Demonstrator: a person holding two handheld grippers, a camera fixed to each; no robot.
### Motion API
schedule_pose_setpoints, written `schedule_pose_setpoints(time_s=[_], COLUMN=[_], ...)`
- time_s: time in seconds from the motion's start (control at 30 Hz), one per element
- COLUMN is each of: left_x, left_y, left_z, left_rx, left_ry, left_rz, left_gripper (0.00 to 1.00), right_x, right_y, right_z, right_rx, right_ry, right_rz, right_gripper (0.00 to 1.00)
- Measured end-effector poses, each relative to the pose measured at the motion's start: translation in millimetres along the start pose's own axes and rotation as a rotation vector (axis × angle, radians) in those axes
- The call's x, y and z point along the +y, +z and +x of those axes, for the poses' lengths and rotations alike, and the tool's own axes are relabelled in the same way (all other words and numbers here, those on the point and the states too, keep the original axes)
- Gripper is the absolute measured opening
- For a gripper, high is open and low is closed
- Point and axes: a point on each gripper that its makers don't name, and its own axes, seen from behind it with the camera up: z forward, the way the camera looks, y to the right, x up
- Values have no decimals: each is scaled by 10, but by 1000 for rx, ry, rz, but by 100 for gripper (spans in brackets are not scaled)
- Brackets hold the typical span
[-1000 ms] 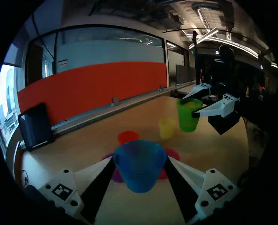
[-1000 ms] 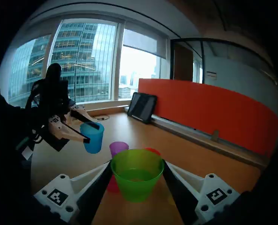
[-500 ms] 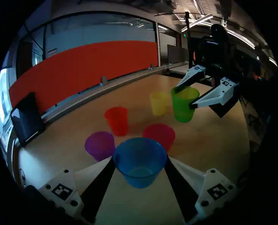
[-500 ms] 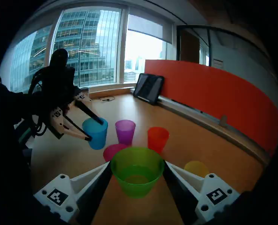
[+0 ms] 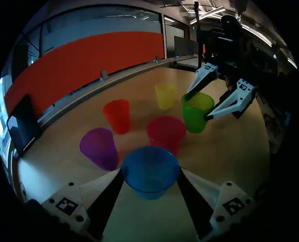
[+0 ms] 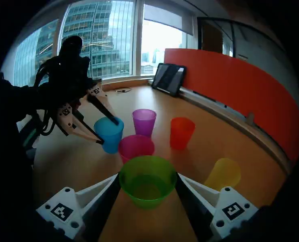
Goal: Pour water
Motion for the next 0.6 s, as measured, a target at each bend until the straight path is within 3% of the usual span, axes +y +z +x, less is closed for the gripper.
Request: schedule_pose_setpoints(time_s=[0.6], left_x=[14], left_y=[115], left_z=[-88], left_rx=[-8], left_ry=[-29], left_rz=[-26], left_gripper=[89], right_x=[-49], right_y=[112], right_z=[-245], right_rx=[-51], right_ry=[5], right_rz=[10], right_gripper=[93])
